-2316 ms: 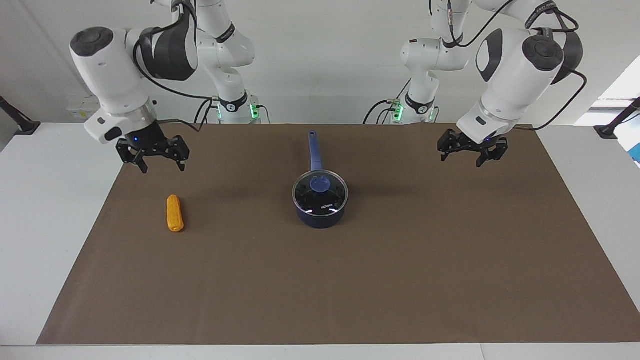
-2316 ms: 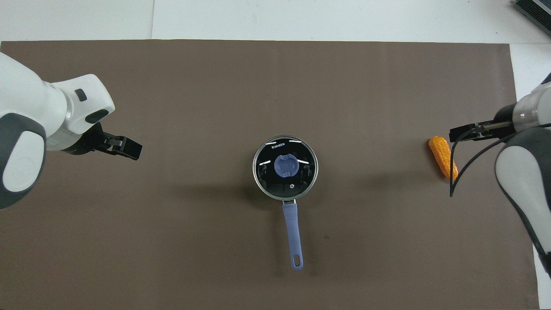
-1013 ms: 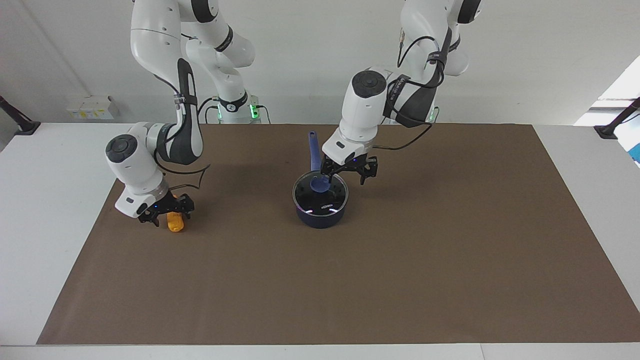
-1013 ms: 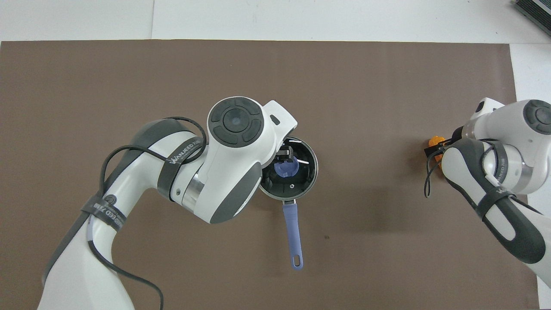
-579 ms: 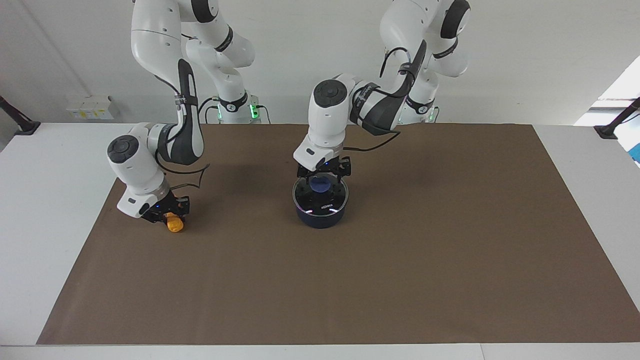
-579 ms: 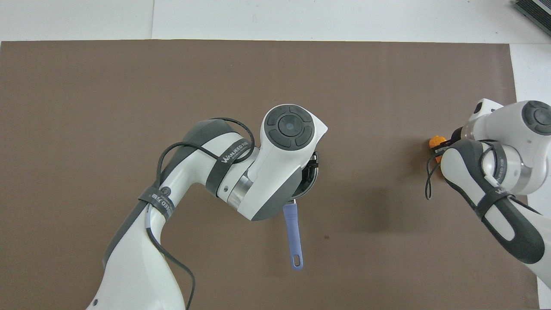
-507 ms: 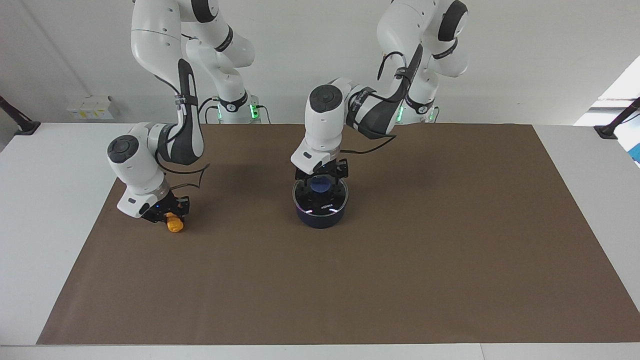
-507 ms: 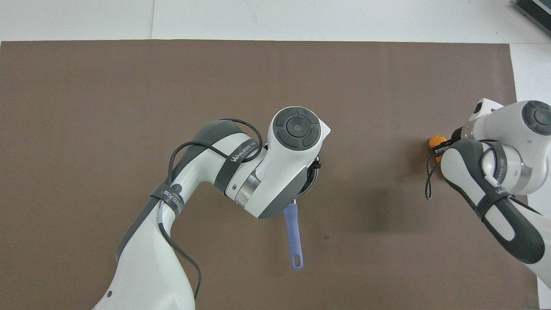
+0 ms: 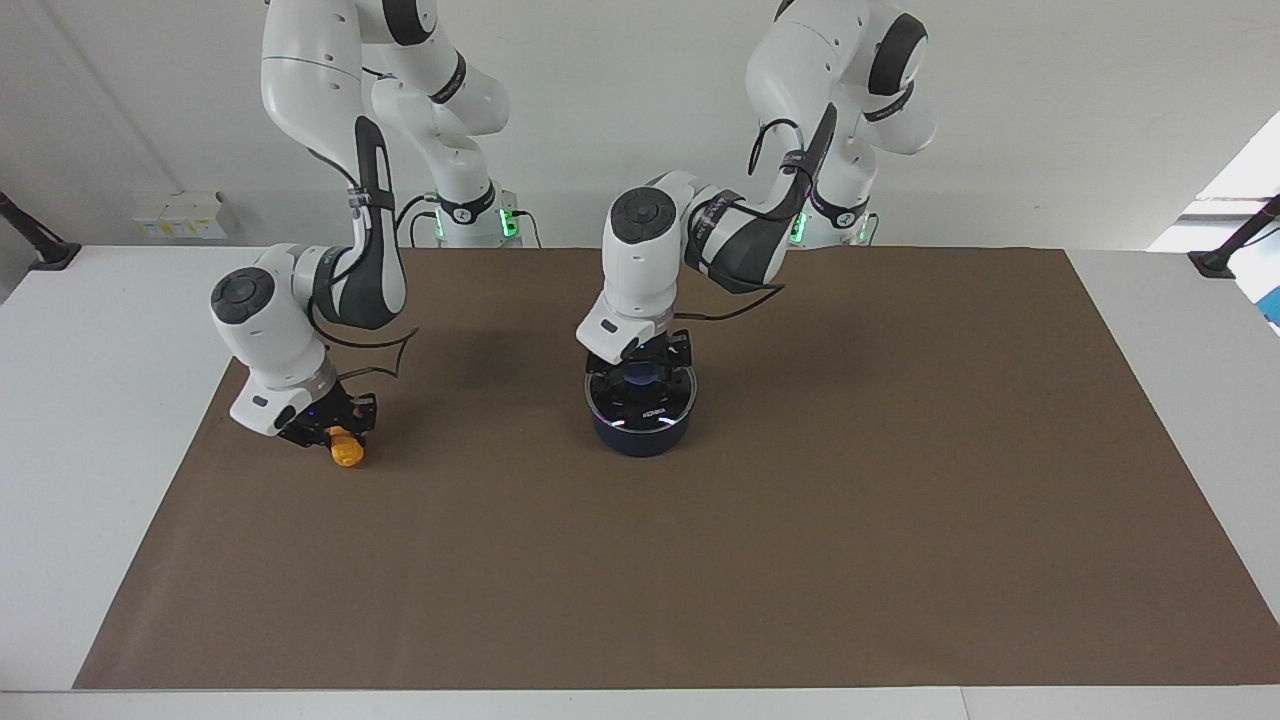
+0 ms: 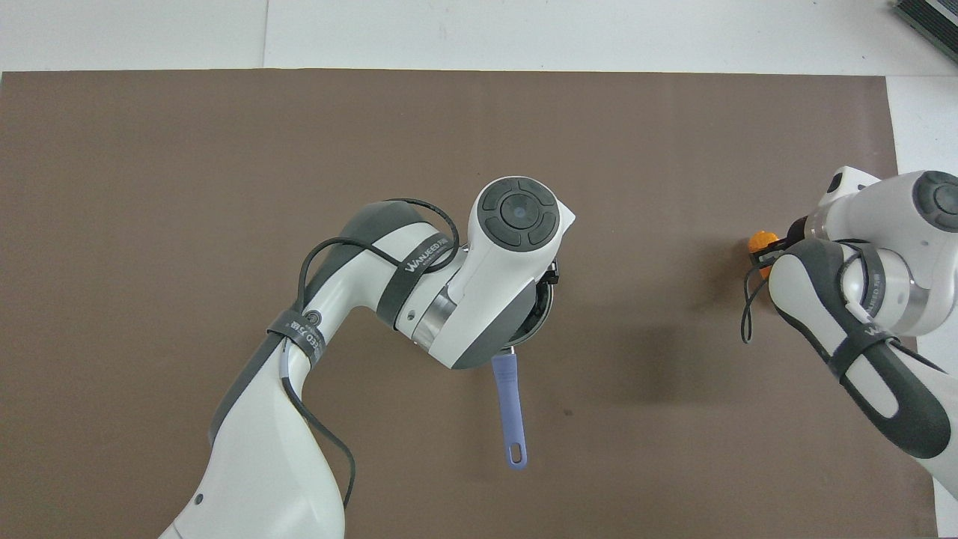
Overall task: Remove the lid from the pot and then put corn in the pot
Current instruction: 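Grasp the lid knob with the left gripper while the right gripper grasps the corn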
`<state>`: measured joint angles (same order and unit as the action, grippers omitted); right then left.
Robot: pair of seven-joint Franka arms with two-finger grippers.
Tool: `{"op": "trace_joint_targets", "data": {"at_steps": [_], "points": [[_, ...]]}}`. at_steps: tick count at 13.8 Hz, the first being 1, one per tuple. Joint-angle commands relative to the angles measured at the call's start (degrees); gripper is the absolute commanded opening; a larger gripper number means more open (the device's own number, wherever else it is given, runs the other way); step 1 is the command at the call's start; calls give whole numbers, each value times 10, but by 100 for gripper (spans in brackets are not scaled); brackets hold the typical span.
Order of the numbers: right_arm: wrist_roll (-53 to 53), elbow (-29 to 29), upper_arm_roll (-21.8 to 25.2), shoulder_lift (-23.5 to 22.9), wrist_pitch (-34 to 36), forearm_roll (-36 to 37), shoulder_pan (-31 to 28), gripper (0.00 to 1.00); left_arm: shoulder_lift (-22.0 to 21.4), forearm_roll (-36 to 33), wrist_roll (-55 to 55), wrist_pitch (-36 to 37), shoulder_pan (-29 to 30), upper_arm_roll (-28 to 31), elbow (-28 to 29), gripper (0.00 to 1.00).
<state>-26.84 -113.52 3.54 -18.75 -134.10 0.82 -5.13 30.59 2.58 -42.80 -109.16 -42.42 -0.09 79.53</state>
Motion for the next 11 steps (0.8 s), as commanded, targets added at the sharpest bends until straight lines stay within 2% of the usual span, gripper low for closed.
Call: {"op": "trace_joint_targets", "data": {"at_steps": [1,3,4,5,7,8,11], "points": [[-19,0,-2,3,-7,-6,-5,0,-3,-10,-11,8,-6,5,-5,100],[-19,0,-2,3,-7,-6,-5,0,-4,-8,-11,8,-10,4,0,100],[-19,0,-2,3,-7,-6,-5,0,-6,-8,-11,10,-10,4,3,93],[-19,0,-2,3,-7,-6,-5,0,-10,-8,-11,9,-11,4,9,69],[-19,0,-2,3,-7,-6,-5,0,-12,-8,-11,12,-12,4,11,10],[-18,0,-2,3,-7,-6,-5,0,-13,-6,-9,13,-8,4,11,0],[-19,0,-2,3,-7,-6,-5,0,-22,-2,-7,17,-2,4,11,0]]}}
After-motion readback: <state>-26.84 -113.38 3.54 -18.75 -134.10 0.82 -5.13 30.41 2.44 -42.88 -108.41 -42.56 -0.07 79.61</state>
